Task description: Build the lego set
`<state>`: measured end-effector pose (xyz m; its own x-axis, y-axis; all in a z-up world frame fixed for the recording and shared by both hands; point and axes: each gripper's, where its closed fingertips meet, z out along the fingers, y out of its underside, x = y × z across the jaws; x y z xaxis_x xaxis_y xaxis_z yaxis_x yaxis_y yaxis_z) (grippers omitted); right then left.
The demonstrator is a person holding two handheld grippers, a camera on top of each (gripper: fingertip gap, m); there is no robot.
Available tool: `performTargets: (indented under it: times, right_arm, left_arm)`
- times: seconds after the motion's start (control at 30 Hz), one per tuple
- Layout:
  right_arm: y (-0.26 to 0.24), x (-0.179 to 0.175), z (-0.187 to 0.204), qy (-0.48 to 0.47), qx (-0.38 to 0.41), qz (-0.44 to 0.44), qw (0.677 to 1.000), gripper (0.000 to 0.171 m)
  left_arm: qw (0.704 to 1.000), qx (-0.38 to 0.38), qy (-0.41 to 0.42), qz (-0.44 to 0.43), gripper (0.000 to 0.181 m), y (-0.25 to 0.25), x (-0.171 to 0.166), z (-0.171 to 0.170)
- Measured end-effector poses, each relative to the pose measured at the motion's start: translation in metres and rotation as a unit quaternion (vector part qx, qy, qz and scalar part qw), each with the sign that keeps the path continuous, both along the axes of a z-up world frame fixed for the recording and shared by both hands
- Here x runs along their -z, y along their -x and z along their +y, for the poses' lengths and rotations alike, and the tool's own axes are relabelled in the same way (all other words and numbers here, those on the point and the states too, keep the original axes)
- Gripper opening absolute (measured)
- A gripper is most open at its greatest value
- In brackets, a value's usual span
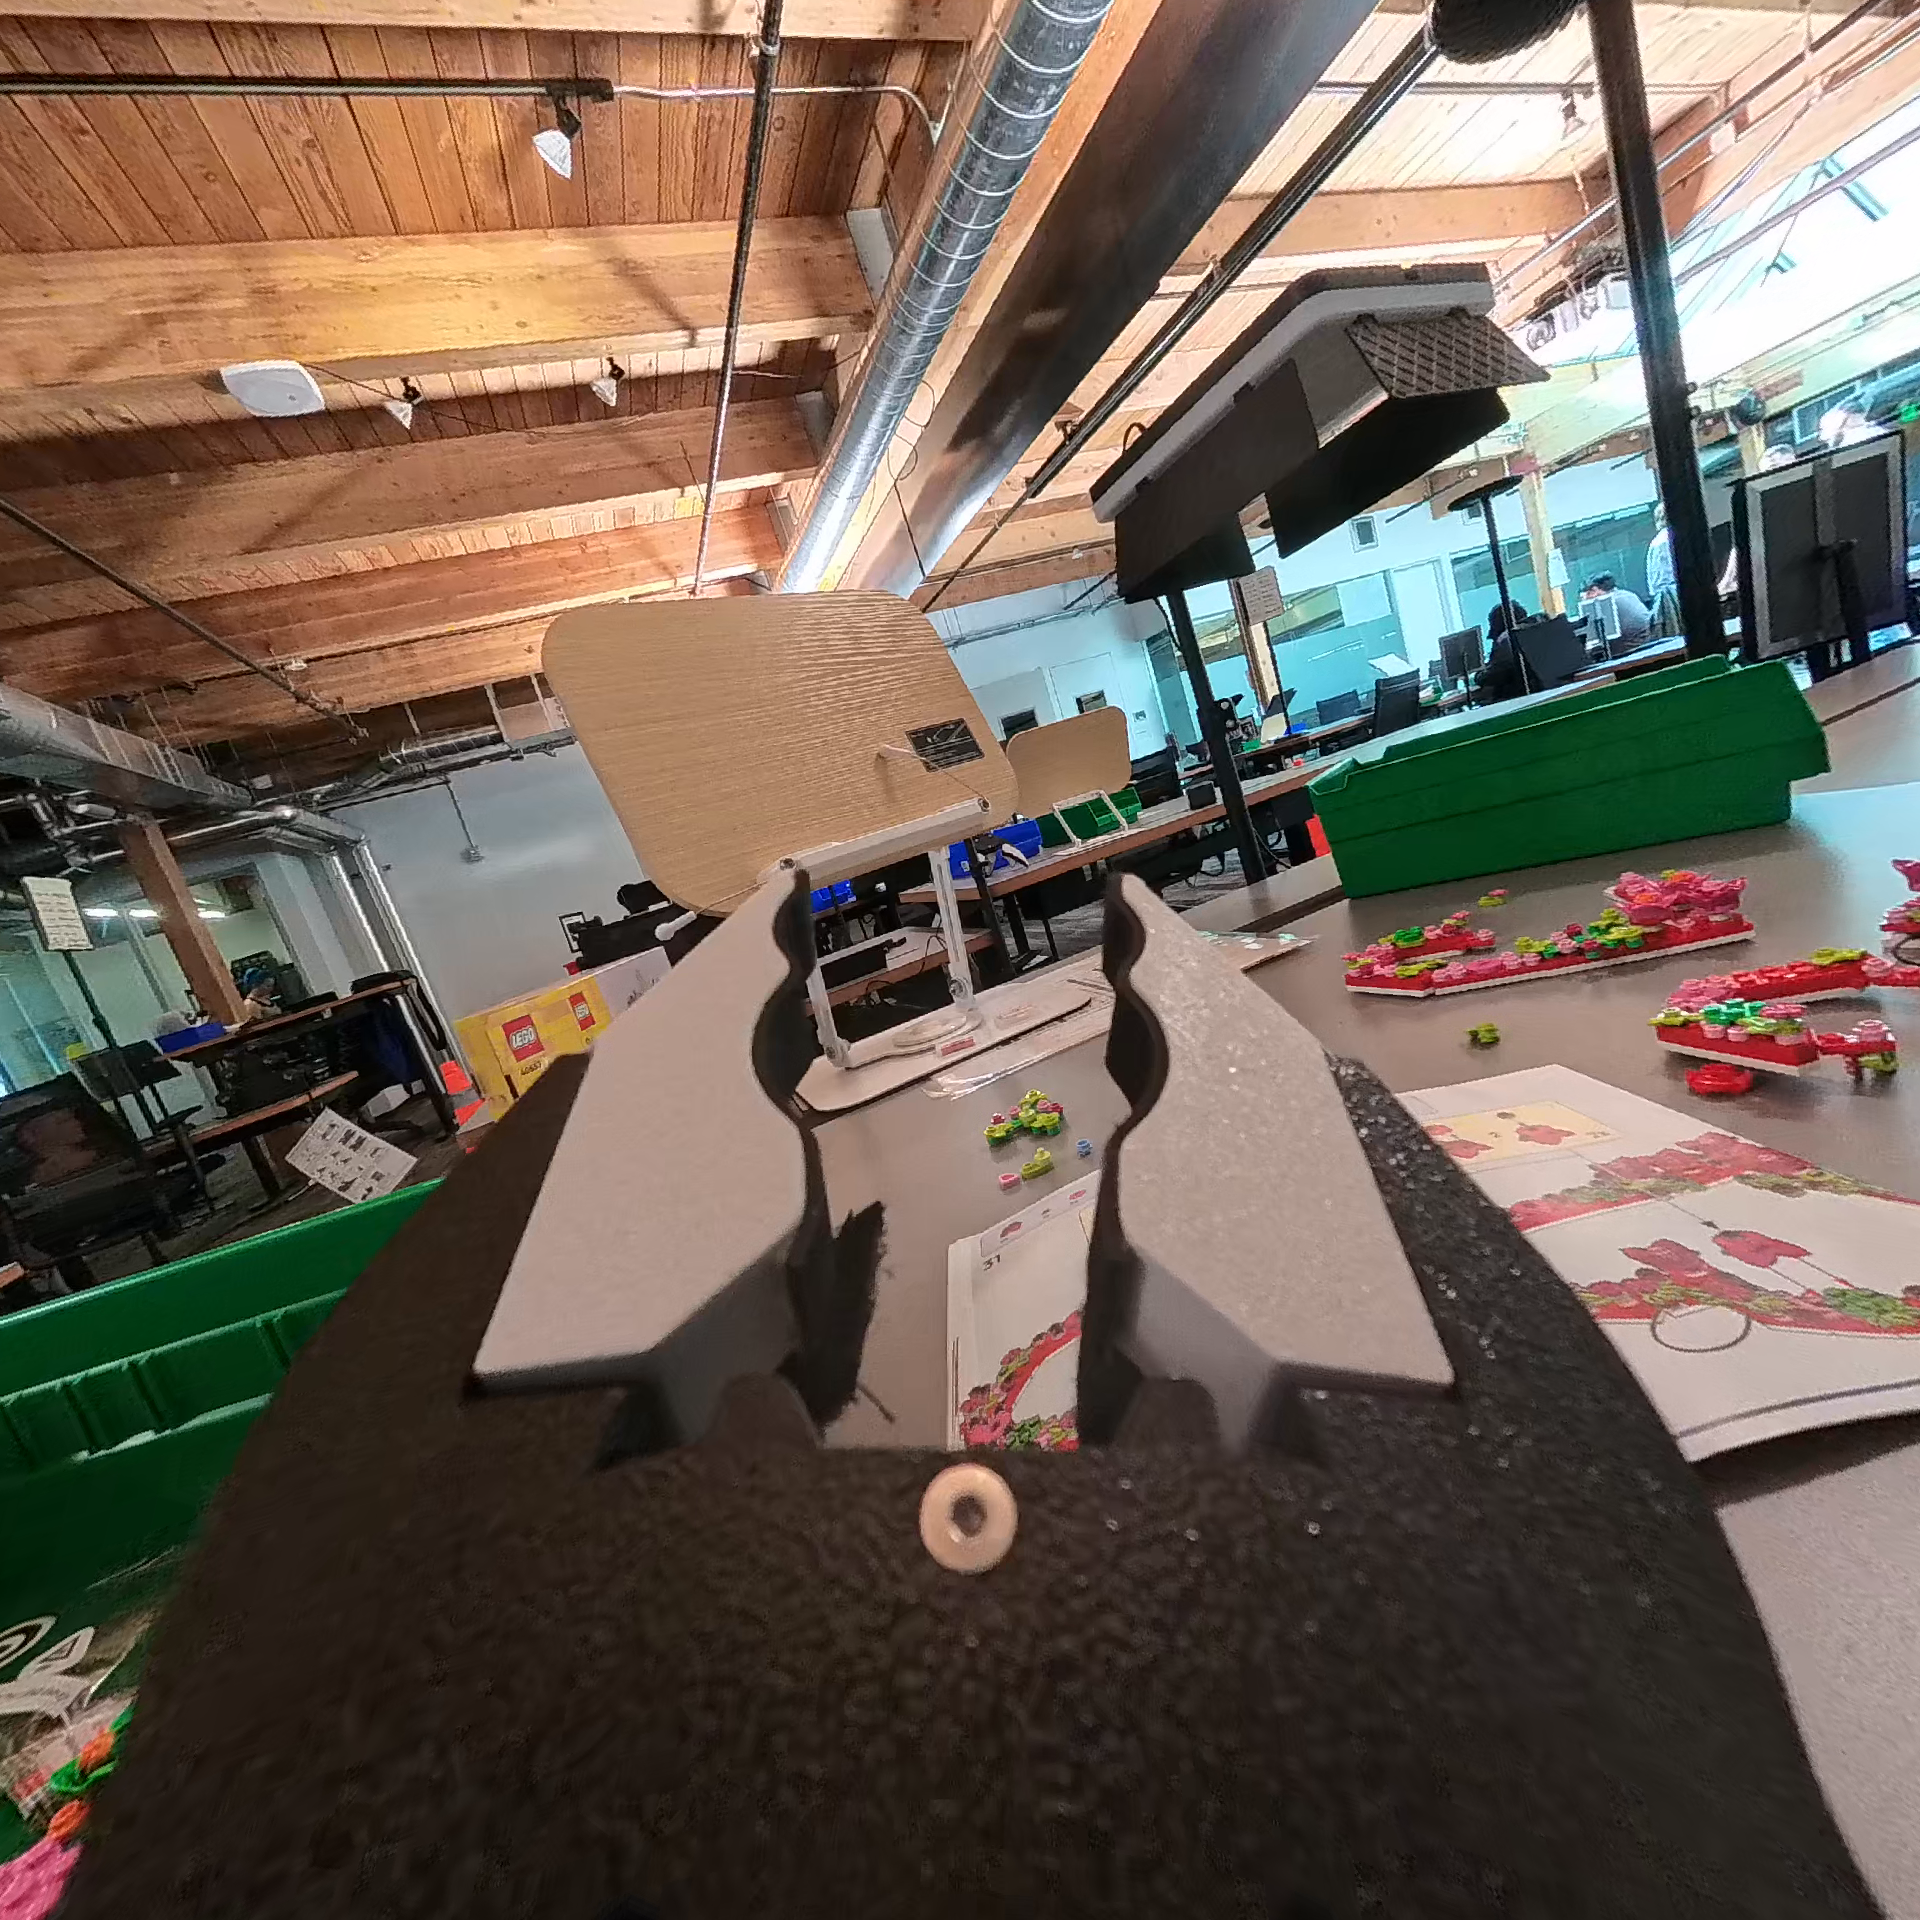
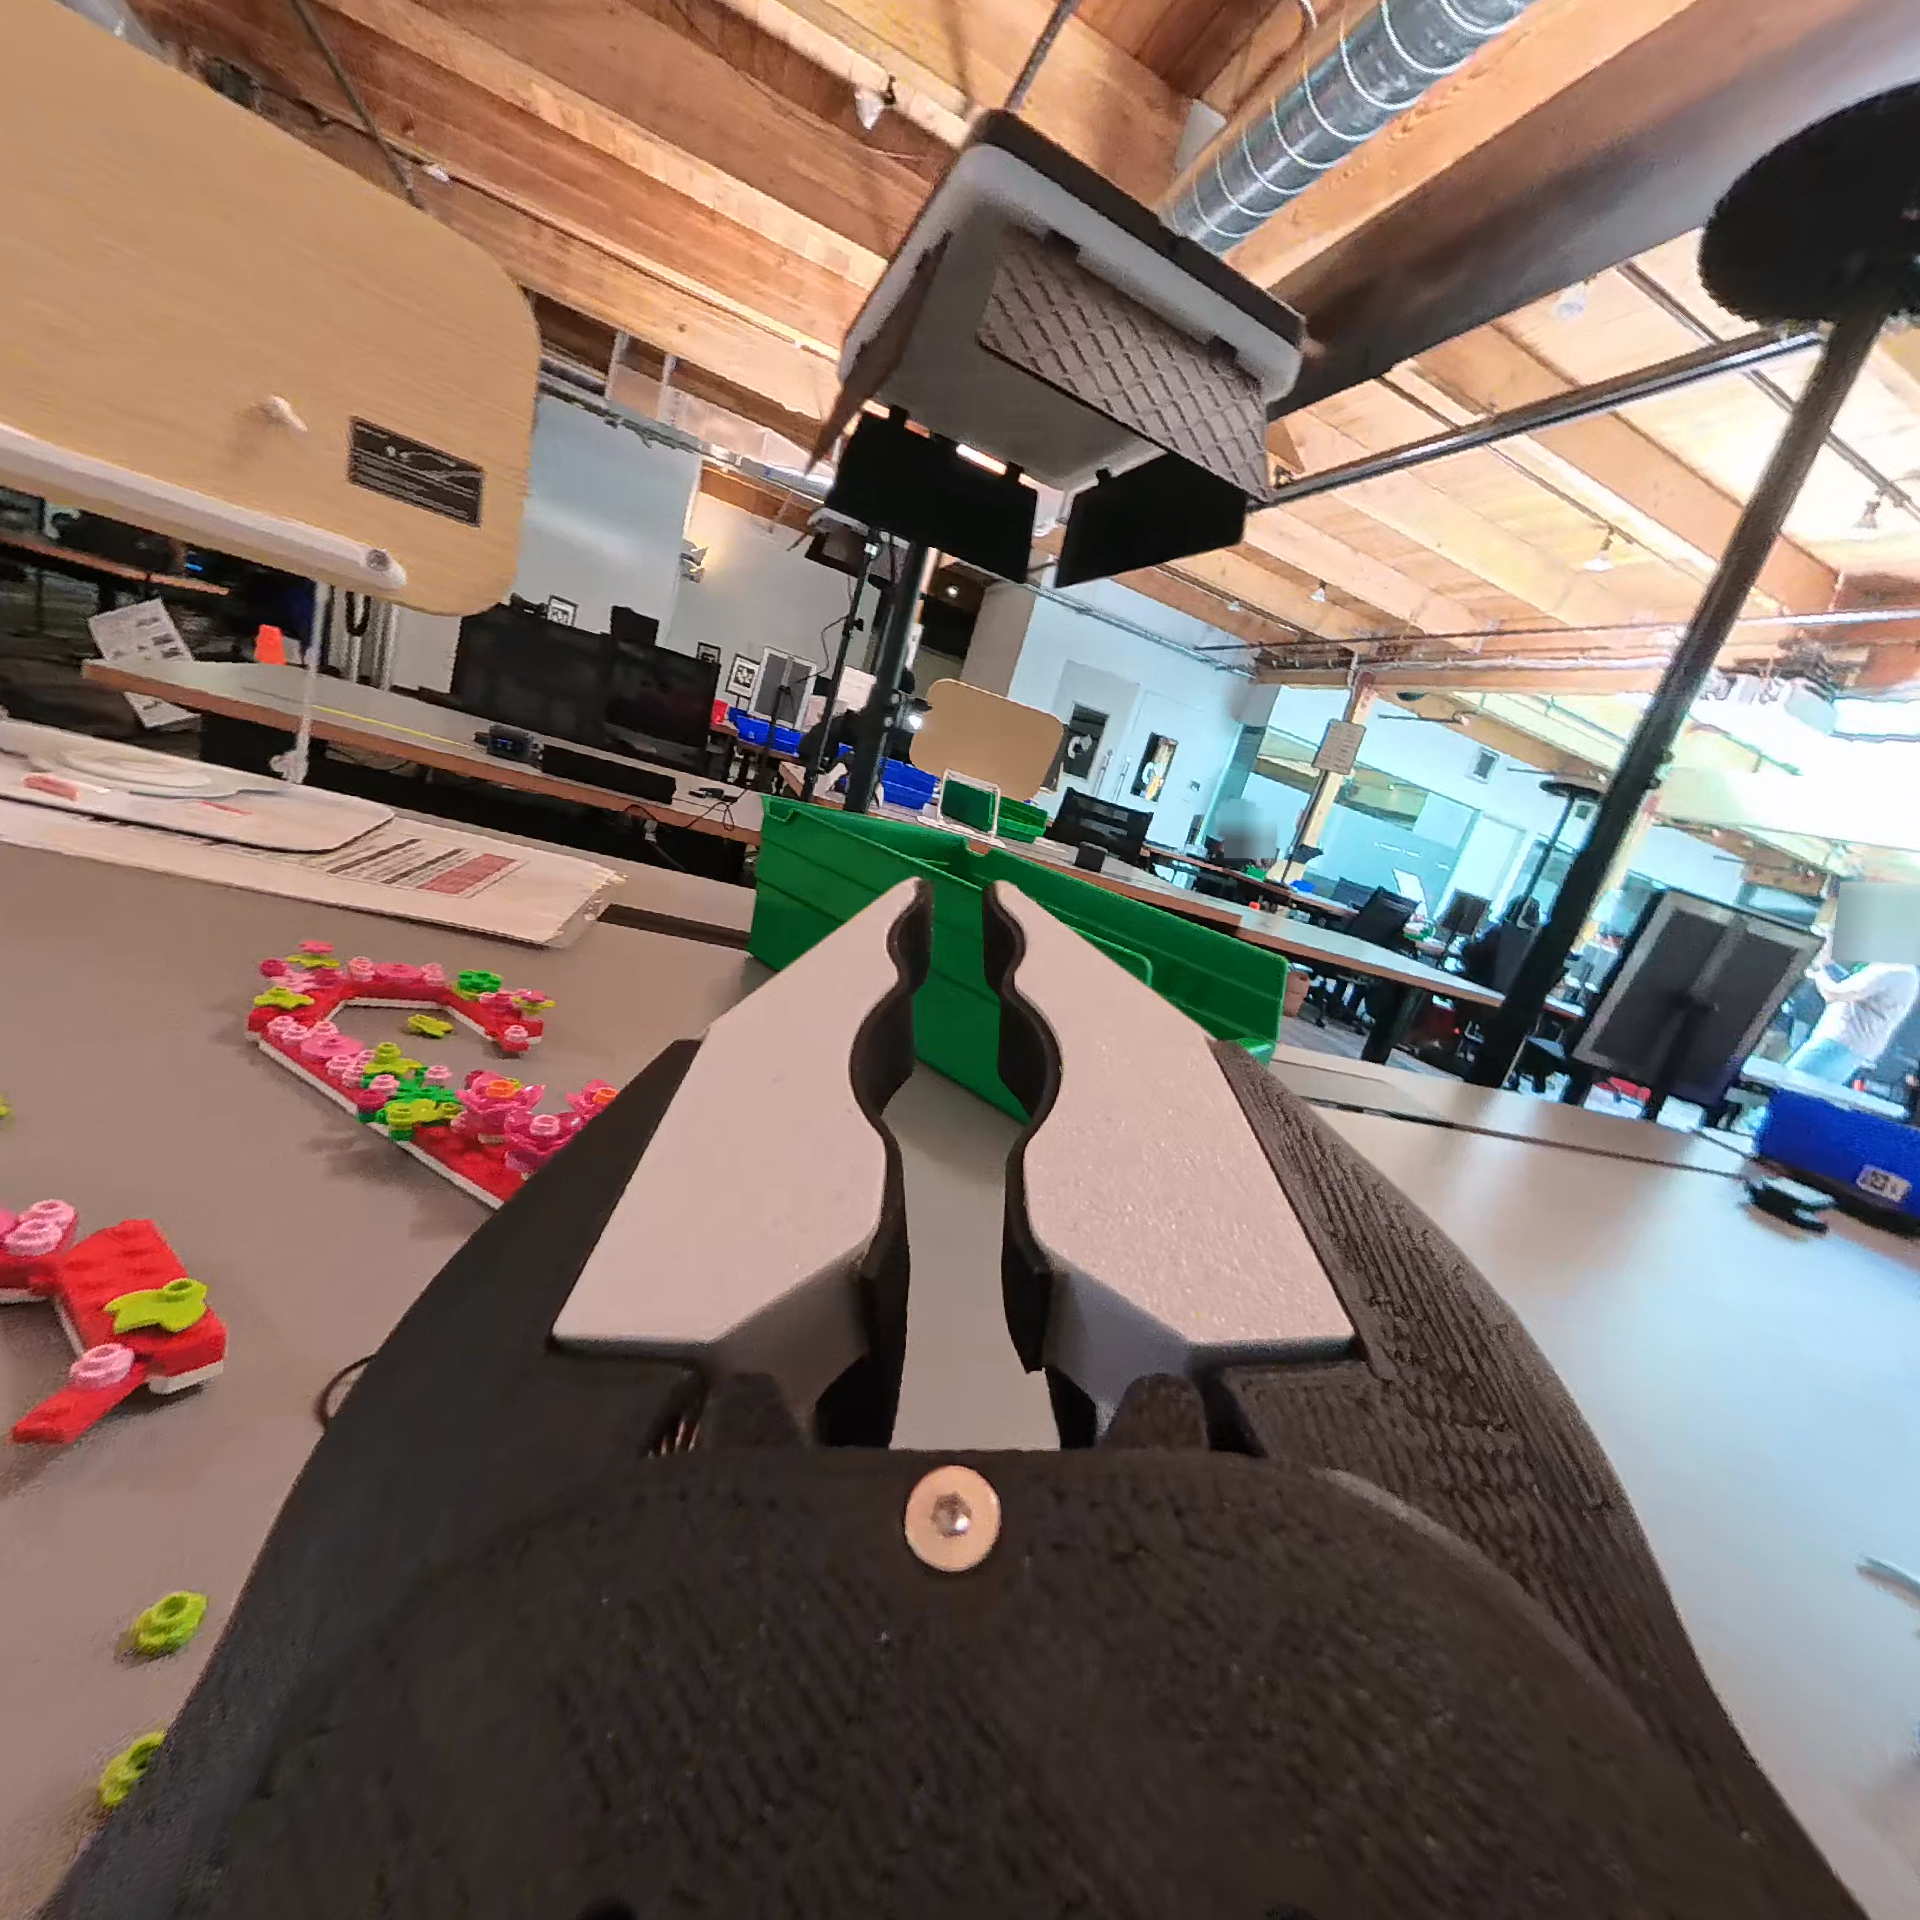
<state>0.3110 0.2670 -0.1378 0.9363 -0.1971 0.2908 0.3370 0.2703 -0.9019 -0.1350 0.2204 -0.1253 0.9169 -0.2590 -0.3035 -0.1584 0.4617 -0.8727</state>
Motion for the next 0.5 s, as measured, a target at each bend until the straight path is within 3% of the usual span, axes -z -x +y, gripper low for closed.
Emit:
performTargets:
  times: [0.5]
  right_arm:
    - [0.013,0.003,0.004,0.012,-0.011,-0.035,0.999,0.007]
  left_arm:
    - [1.000,0.005,0.006,-0.004,0.053,0.000,0.001,0.000]
